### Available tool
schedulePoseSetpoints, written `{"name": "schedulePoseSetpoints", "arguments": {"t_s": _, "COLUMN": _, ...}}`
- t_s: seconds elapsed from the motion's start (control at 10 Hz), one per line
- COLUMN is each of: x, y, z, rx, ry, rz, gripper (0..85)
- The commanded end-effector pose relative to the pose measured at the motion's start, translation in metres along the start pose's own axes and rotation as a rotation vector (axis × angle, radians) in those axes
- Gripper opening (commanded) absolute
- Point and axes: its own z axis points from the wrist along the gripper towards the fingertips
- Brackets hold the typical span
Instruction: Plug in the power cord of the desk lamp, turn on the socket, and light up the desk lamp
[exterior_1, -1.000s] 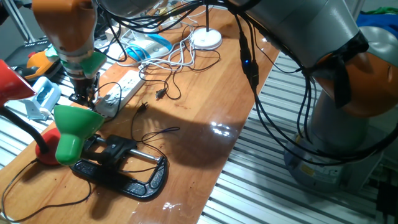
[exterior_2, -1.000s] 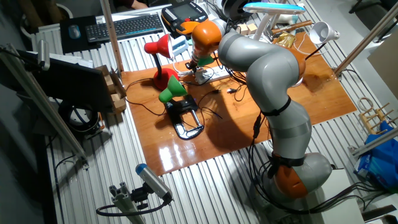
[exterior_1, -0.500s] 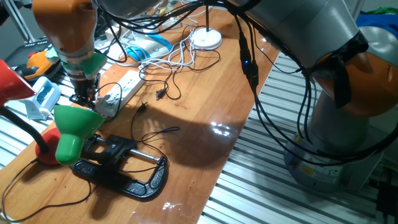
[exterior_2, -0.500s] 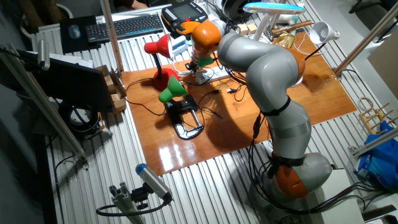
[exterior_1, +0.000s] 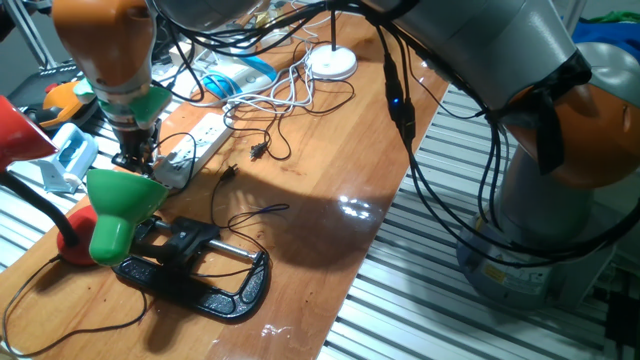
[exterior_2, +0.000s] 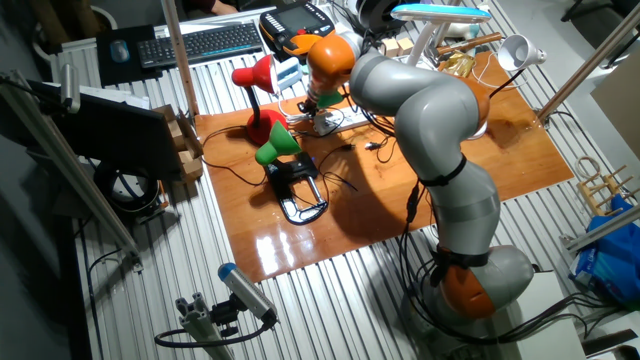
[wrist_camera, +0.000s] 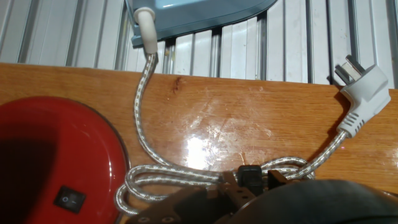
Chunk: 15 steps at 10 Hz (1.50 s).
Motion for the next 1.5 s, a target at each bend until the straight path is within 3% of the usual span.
{"name": "schedulePoseSetpoints", "arguments": {"t_s": 0.0, "x": -0.0004, "y": 0.0003, "z": 0.0011, "rx": 0.0, "ry": -0.002, "rz": 0.001, "gripper": 34.0}}
{"name": "schedulePoseSetpoints", "arguments": {"t_s": 1.4, "x": -0.0013, "y": -0.0002, "z": 0.0055, "rx": -0.002, "ry": 0.0, "rz": -0.003, "gripper": 34.0}}
